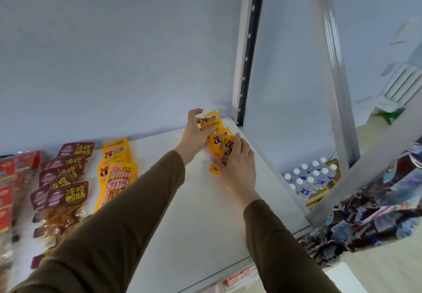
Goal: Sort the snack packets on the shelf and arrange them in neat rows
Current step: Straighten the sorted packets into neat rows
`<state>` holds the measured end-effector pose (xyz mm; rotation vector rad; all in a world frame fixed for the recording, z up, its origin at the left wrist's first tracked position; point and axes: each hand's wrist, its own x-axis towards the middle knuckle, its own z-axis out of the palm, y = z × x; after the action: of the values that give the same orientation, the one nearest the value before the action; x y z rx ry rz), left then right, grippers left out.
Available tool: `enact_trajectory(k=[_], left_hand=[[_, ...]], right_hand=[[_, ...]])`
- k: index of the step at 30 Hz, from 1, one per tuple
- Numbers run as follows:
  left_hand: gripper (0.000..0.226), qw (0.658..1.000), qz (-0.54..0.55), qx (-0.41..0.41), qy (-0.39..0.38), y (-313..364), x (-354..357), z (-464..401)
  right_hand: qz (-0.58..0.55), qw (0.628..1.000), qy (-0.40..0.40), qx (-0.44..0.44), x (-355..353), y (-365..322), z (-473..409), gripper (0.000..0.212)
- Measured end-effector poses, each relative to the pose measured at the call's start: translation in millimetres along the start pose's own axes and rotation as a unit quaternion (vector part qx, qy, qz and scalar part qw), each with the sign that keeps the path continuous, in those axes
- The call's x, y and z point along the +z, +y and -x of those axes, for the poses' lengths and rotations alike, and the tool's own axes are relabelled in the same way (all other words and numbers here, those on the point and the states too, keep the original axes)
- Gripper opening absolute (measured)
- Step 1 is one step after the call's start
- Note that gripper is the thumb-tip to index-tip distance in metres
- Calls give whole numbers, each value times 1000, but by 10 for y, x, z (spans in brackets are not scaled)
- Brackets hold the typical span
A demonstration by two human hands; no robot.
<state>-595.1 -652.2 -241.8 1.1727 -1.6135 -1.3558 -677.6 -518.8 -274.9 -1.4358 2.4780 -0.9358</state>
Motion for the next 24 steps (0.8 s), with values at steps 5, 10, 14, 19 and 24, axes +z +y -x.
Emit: enact_trajectory(k=[5,10,14,19,24], left_hand=[[86,996,69,6,-48,-100,9,308],[82,996,73,20,53,-50,-410,429],[78,991,45,-3,122,-83,-881,470],[76,989,14,-49,138,-182,-1206,517],[80,990,-2,-61,127,-272,-1246,556]], right_hand=[[-78,997,9,-21,61,-126,-49,93],[-188,980,-39,-58,199,-501,-87,88],[-213,966,-95,-109,392,-849,-7,81],[-140,971,-141,-130,591,-1032,109,82],[-41,975,-166,-144,607,-1055,142,80]])
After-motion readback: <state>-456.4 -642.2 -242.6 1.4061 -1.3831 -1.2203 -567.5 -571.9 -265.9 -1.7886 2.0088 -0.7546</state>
